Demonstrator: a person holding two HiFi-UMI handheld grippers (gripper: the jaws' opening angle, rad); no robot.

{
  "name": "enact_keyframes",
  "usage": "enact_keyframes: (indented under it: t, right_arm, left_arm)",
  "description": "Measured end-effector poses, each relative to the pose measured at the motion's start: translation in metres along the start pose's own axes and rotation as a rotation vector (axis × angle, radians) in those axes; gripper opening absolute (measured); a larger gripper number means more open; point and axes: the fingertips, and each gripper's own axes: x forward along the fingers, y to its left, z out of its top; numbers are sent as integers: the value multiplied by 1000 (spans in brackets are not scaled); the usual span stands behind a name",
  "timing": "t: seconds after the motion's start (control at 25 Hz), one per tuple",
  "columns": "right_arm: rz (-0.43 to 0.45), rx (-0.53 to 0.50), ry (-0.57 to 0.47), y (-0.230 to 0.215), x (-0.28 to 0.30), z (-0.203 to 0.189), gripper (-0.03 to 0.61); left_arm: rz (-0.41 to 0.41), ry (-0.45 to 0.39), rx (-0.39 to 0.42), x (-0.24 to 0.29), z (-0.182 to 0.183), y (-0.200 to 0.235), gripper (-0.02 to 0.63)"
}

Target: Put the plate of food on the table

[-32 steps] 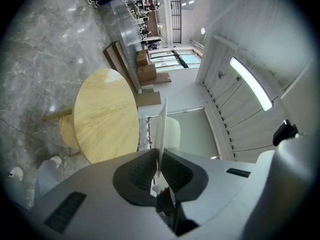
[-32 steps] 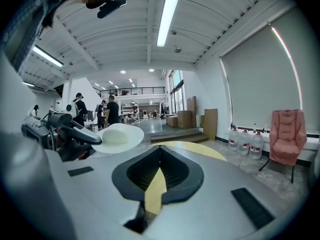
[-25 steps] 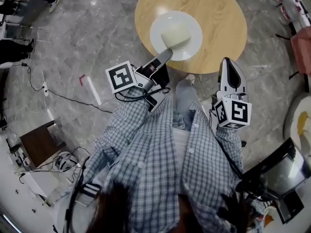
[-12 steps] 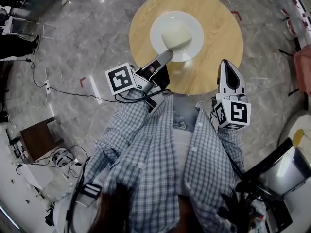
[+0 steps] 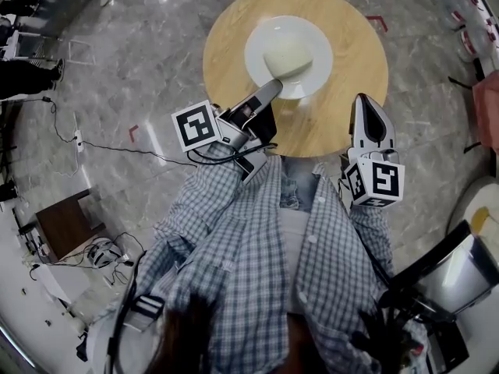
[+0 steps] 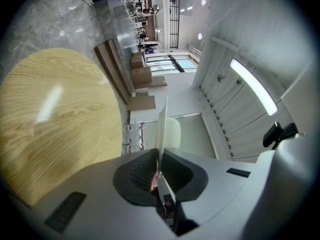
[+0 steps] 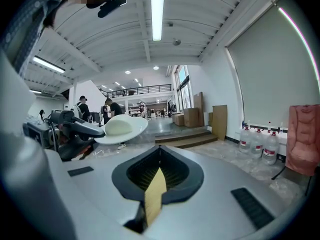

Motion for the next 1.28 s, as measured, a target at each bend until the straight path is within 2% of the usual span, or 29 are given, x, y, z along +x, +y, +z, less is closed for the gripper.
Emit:
enact_keyframes:
  t: [0.08,0.2,0.28,0.52,0.64,0.72,0.88,1.28]
  right_arm:
    - [21,66,1,0,0,3,6]
    - [103,261,24,3,9,9,6]
    - [144,347,41,5,17,15,6]
    - [183,439,39,11,16,22,10]
    - [208,460,58,18,48,34,87]
    - [249,520,67,22,64,42,118]
    - [284,666,85,24,76,46,124]
    - [302,691,129,31,93,19,123]
  left_arm:
    - [-6,8,-8,2,-1,-1,21]
    - [-7,22,-17,6,3,-2,21]
    - [-12,33,-21,11,7,-4,21]
    - [-10,74,-15,12,-2,-4,21]
    - [-2,85,-28,25,22,-4,21]
    - [-2,93,-37,34,33,-6,21]
    - [-14,104,-59,40,36,-9,20]
    - [-14,154,-77,47,37,17,21]
